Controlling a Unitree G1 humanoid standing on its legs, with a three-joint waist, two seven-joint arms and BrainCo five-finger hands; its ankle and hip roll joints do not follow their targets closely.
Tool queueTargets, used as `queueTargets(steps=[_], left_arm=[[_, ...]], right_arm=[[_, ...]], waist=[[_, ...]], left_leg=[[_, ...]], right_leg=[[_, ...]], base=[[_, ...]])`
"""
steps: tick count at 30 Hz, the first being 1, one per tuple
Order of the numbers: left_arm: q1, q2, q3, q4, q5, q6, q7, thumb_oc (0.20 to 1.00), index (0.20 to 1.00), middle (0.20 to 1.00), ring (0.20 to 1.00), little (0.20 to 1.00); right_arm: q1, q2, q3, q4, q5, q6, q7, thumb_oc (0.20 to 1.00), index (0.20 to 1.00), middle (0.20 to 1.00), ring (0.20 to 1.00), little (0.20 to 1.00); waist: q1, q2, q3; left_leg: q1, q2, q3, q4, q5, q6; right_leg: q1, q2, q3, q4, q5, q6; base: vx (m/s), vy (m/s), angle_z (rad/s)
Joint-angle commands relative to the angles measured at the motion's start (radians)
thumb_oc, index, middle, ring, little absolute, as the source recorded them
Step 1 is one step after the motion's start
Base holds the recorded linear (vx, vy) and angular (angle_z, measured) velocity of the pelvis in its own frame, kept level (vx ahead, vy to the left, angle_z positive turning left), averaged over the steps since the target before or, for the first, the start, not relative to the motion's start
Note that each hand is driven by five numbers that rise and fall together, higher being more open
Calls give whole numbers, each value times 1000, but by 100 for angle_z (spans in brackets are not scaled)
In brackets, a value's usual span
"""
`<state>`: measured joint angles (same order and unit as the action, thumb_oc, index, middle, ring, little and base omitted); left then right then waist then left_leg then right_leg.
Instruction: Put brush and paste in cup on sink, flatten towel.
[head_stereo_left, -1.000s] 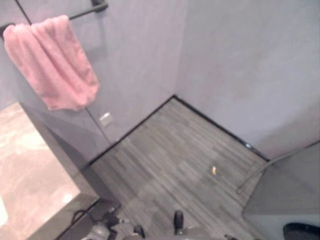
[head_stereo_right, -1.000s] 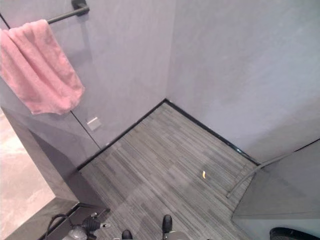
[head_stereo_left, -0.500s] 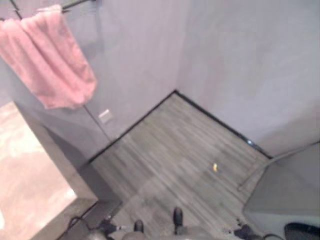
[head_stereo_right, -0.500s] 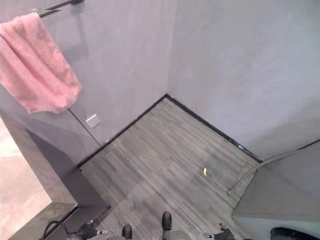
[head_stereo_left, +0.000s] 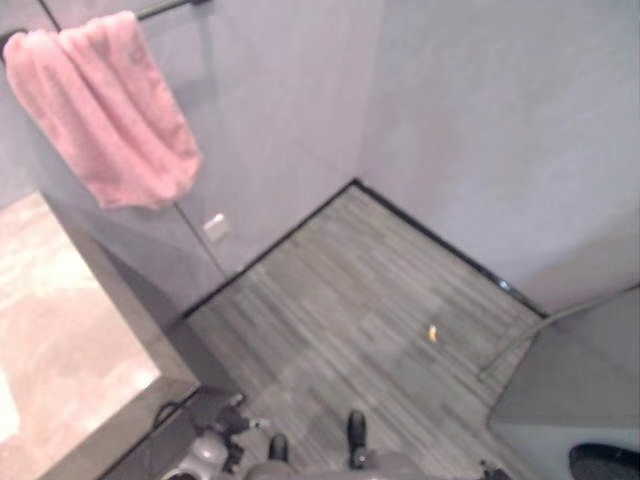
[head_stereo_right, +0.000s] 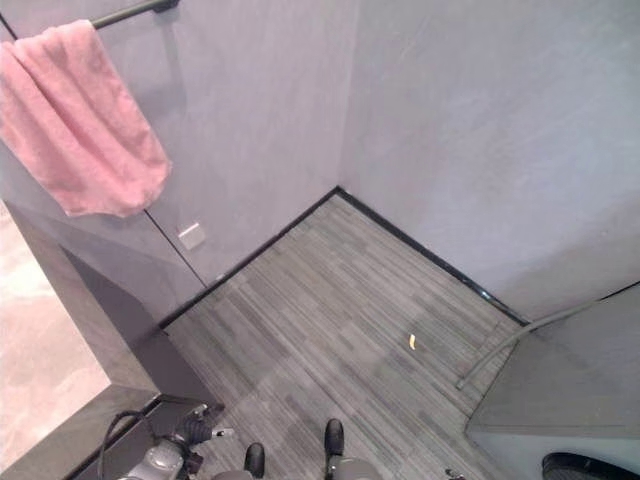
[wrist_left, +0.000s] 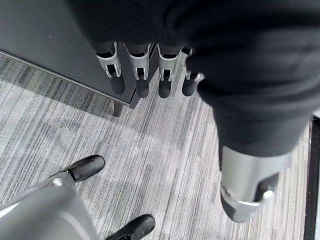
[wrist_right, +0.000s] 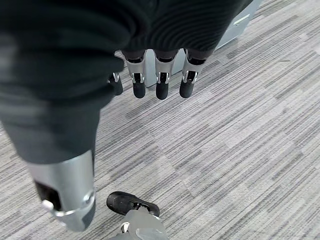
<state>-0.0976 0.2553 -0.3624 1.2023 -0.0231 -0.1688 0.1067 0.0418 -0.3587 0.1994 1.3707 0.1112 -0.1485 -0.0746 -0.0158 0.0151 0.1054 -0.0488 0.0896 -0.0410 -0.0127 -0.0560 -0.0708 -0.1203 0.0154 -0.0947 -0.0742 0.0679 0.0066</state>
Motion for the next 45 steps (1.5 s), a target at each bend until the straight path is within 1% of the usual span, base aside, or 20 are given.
queueTargets(steps=[1,2,3,4,5,7,8,9,10,11,14,19,24,33,36,38,40,42,44,45], left_arm=[[-16,23,53,52,8,-1,-18,1000,1000,1000,1000,1000],[-13,27,64,70,5,4,-21,1000,1000,1000,1000,1000],[-10,31,73,86,0,6,-23,1000,1000,1000,1000,1000],[-13,41,95,95,-20,8,-27,1000,1000,1000,1000,1000],[-15,49,114,97,-42,10,-23,1000,1000,1000,1000,1000],[-17,50,124,98,-55,8,-25,1000,1000,1000,1000,1000],[-12,53,128,99,-54,8,-24,1000,1000,1000,1000,1000],[-3,56,129,109,-38,11,-28,1000,1000,1000,1000,1000],[2,60,127,114,-25,14,-31,1000,1000,1000,1000,1000],[27,61,131,133,-14,15,-39,1000,1000,1000,1000,1000],[28,56,125,145,-13,10,-39,1000,1000,1000,1000,1000],[22,60,116,85,-10,-8,-23,1000,1000,1000,1000,1000],[5,68,71,-16,3,-17,-22,1000,1000,1000,1000,1000],[3,71,68,61,36,-10,-37,1000,1000,1000,1000,1000],[9,66,72,88,42,-5,-43,1000,1000,1000,1000,1000],[20,61,79,123,45,4,-50,1000,1000,1000,1000,1000],[25,63,81,128,47,5,-51,1000,1000,1000,1000,1000],[30,60,76,137,57,11,-53,1000,1000,1000,1000,1000],[26,61,86,147,42,14,-55,1000,1000,1000,1000,1000],[26,61,86,147,42,14,-55,1000,1000,1000,1000,1000]], right_arm=[[7,-8,-17,63,19,20,14,1000,1000,1000,1000,1000],[10,-19,-45,69,48,21,15,1000,1000,1000,1000,1000],[13,-31,-77,72,85,17,14,1000,1000,1000,1000,1000],[14,-55,-123,69,136,7,9,1000,1000,1000,1000,1000],[21,-71,-139,71,136,3,-4,1000,1000,1000,1000,1000],[29,-82,-139,71,119,7,-16,1000,1000,1000,1000,1000],[32,-85,-136,66,109,9,-17,1000,1000,1000,1000,1000],[38,-86,-121,52,78,12,-17,1000,1000,1000,1000,1000],[32,-86,-106,45,58,12,-20,1000,1000,1000,1000,1000],[10,-83,-64,30,16,14,-23,1000,1000,1000,1000,1000],[-5,-56,-44,2,19,7,-21,1000,1000,1000,1000,1000],[0,-2,18,-39,-14,4,10,1000,1000,1000,1000,1000],[-8,4,63,-63,-72,9,2,1000,1000,1000,1000,1000],[-17,7,82,-62,-120,15,11,1000,1000,1000,1000,1000],[-26,11,88,-66,-126,15,11,1000,1000,1000,1000,1000],[-42,7,82,-98,-116,9,8,1000,1000,1000,1000,1000],[-48,5,83,-130,-111,7,10,1000,1000,1000,1000,1000],[-54,5,92,-133,-114,5,10,1000,1000,1000,1000,1000],[-52,14,97,-128,-107,0,16,1000,1000,1000,1000,1000],[-52,14,97,-128,-107,0,16,1000,1000,1000,1000,1000]], waist=[[-7,-68,14],[-9,-71,16],[-12,-75,23],[-17,-75,53],[-26,-72,68],[-47,-68,74],[-56,-64,72],[-69,-50,69],[-68,-52,69],[-51,-59,60],[-44,-73,32],[-31,-98,1],[-19,-109,-4],[-8,-124,-27],[-2,-124,-32],[-8,-111,-20],[-10,-104,-1],[-15,-103,10],[-24,-104,2],[-24,-103,4]], left_leg=[[38,-113,20,78,-94,74],[27,-111,22,119,-93,66],[-14,-108,36,224,-90,52],[-139,-96,73,446,-81,36],[-168,-90,113,448,-80,33],[-222,-109,144,356,-88,40],[-247,-115,164,301,-64,48],[-256,-130,205,124,26,34],[-245,-132,206,74,49,31],[-192,-136,159,14,50,51],[-175,-150,139,25,61,65],[-155,-169,183,67,-6,100],[-180,-179,198,137,-68,117],[-137,-198,199,132,-127,147],[-118,-202,191,124,-137,157],[-71,-216,171,113,-149,183],[-46,-215,171,110,-153,199],[-33,-222,158,127,-160,208],[-17,-225,137,132,-155,200],[-15,-224,137,132,-156,200]], right_leg=[[14,53,24,154,-244,-26],[25,57,26,150,-247,-34],[40,60,27,140,-244,-42],[67,58,-2,113,-238,-50],[86,48,-30,97,-234,-48],[90,29,-73,79,-229,-40],[79,25,-89,80,-225,-38],[68,36,-112,85,-232,-33],[78,40,-109,89,-244,-32],[111,45,-91,108,-279,-27],[140,33,-76,124,-302,-22],[182,-3,-49,113,-305,12],[180,-20,-44,115,-293,38],[180,-38,-40,157,-223,93],[167,-45,-36,207,-204,109],[101,-66,-15,398,-123,139],[42,-84,-23,517,-100,125],[9,-76,-4,593,-111,123],[-11,-22,72,584,-201,105],[-8,-22,71,582,-200,105]], base=[[84,-169,6],[64,-170,11],[-7,-200,14],[-16,-175,36],[-46,-127,70],[-9,-17,109],[85,49,104],[162,48,81],[417,102,78],[478,93,28],[421,143,-57],[323,178,-44],[205,160,-17],[155,161,-4],[98,163,0],[70,251,-10],[-13,163,0],[-2,95,9],[44,54,17],[45,50,36]])
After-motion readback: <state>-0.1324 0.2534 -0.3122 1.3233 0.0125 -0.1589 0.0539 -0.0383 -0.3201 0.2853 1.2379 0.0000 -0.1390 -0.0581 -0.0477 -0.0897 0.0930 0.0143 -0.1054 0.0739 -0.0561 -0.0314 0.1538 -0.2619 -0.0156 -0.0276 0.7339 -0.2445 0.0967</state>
